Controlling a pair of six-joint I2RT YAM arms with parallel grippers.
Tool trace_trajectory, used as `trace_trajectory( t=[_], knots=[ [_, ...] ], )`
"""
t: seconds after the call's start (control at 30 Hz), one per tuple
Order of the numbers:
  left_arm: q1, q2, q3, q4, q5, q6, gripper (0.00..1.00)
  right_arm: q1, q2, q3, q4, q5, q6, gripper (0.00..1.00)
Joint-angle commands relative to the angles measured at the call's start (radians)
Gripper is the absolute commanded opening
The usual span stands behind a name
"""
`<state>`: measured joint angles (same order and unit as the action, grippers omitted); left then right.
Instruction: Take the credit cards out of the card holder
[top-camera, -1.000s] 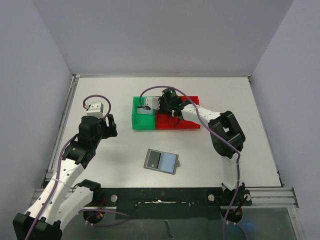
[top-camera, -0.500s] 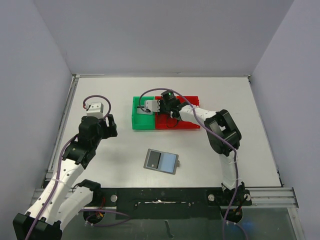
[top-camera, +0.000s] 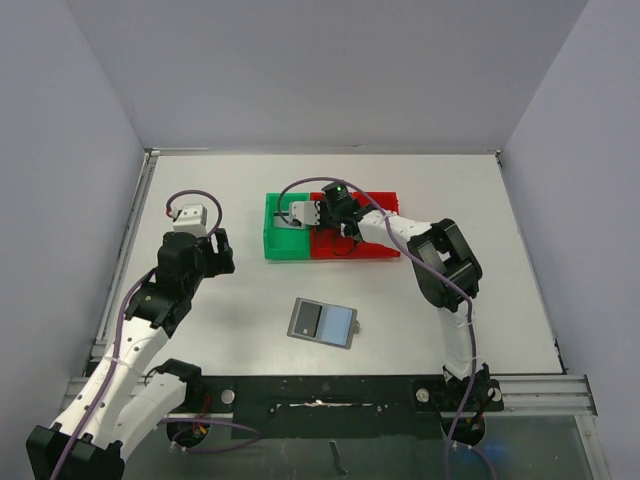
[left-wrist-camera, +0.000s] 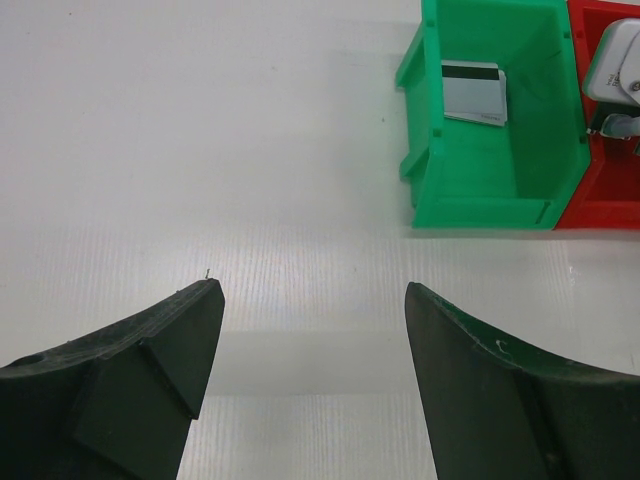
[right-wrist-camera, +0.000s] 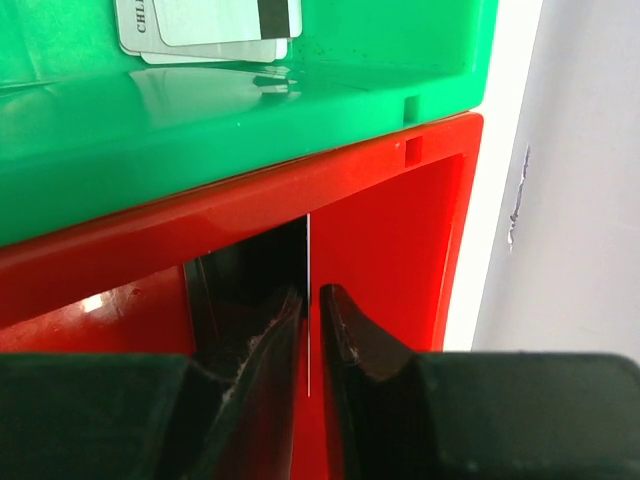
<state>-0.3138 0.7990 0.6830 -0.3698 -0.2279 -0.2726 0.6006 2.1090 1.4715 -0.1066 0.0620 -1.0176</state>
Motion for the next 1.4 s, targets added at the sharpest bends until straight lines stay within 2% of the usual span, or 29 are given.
trace_trajectory(
  t=[0.0,0.2,0.47,0.7,0.93,1.0,1.1,1.17,1.23,1.3,1.37],
  knots=[
    [0.005,0.001,0.01,0.053,0.003,0.016,0.73,-0.004,-0.02,-0.014,0.034,0.01,0.003,0.18],
    [0.005,0.011,0.013,0.049,0.005,0.015,0.73,-0.004,-0.035,-0.028,0.035,0.001,0.022,0.22],
    [0.005,0.009,0.012,0.052,0.017,0.016,0.73,-0.011,-0.094,-0.06,0.072,-0.07,0.097,0.39],
    [0.005,0.007,0.01,0.052,0.024,0.018,0.73,-0.048,-0.138,-0.057,0.084,-0.149,0.176,0.43],
    [0.005,0.024,0.012,0.052,0.037,0.017,0.73,-0.065,-0.275,-0.091,0.156,-0.215,0.329,0.49],
    [0.004,0.026,0.011,0.051,0.041,0.018,0.73,-0.066,-0.354,-0.154,0.227,-0.205,0.426,0.55],
    [0.004,0.026,0.01,0.051,0.042,0.016,0.73,-0.08,-0.479,-0.264,0.327,-0.177,0.729,0.65],
    [0.004,0.031,0.01,0.055,0.045,0.016,0.73,-0.125,-0.562,-0.346,0.387,-0.271,1.0,0.76],
    [0.004,0.041,0.009,0.056,0.054,0.016,0.73,-0.181,-0.62,-0.421,0.445,-0.4,1.241,0.81],
    [0.003,0.051,0.011,0.056,0.064,0.016,0.73,-0.224,-0.647,-0.445,0.408,-0.468,1.438,0.81],
    [0.003,0.059,0.013,0.054,0.067,0.016,0.73,-0.261,-0.646,-0.428,0.298,-0.55,1.588,0.82]
  ],
)
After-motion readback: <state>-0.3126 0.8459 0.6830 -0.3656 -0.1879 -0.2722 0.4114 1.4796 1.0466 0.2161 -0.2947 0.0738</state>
